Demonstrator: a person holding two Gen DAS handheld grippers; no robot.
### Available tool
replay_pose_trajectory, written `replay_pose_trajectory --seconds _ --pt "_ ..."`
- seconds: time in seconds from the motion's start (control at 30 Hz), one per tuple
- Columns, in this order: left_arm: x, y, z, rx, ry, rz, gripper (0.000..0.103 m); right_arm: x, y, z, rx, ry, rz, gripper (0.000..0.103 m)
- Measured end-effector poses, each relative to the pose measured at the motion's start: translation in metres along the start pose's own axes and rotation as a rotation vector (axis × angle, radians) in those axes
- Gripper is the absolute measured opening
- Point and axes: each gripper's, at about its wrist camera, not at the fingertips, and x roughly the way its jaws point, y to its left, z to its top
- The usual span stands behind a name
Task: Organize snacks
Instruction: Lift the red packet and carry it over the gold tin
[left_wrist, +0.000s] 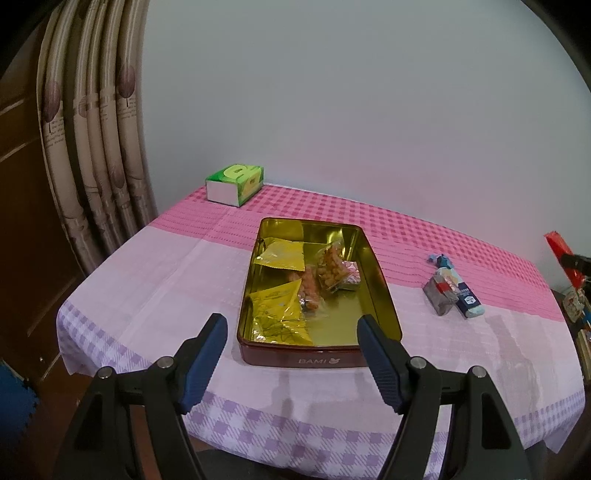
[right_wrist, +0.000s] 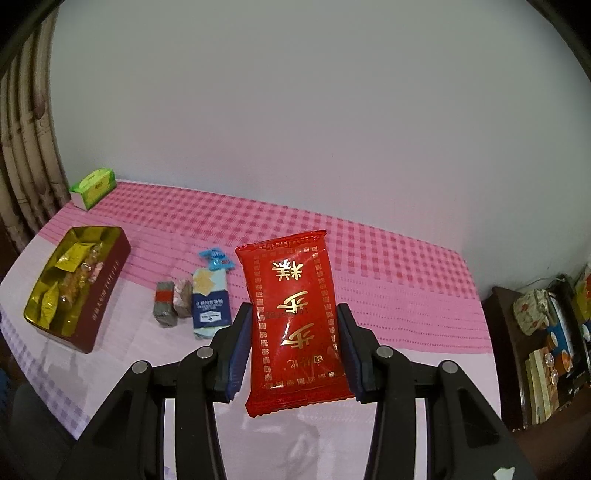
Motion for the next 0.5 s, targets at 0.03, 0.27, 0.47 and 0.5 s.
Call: replay_pose_trajectory --seconds 0.03,0.27,0.47,0.5 --pt "0.000 0.000 0.000 -0.001 0.000 0.001 0.074 -0.002 0.001 0.001 -0.005 -0.005 0.001 0.041" --pt "-0.002 0.004 0.001 -0.018 0.001 -0.001 0.074 -0.010 0.013 0.006 -0.025 -0.018 0.019 0.041" --pt "-0.001 0.004 0.000 -0.014 0.000 0.002 0.074 -0.008 0.019 0.006 -0.029 -0.016 0.031 0.041" --pt "-0.001 0.004 0.000 -0.015 0.000 0.002 0.074 -0.006 0.021 0.006 -0.027 -0.016 0.033 0.041"
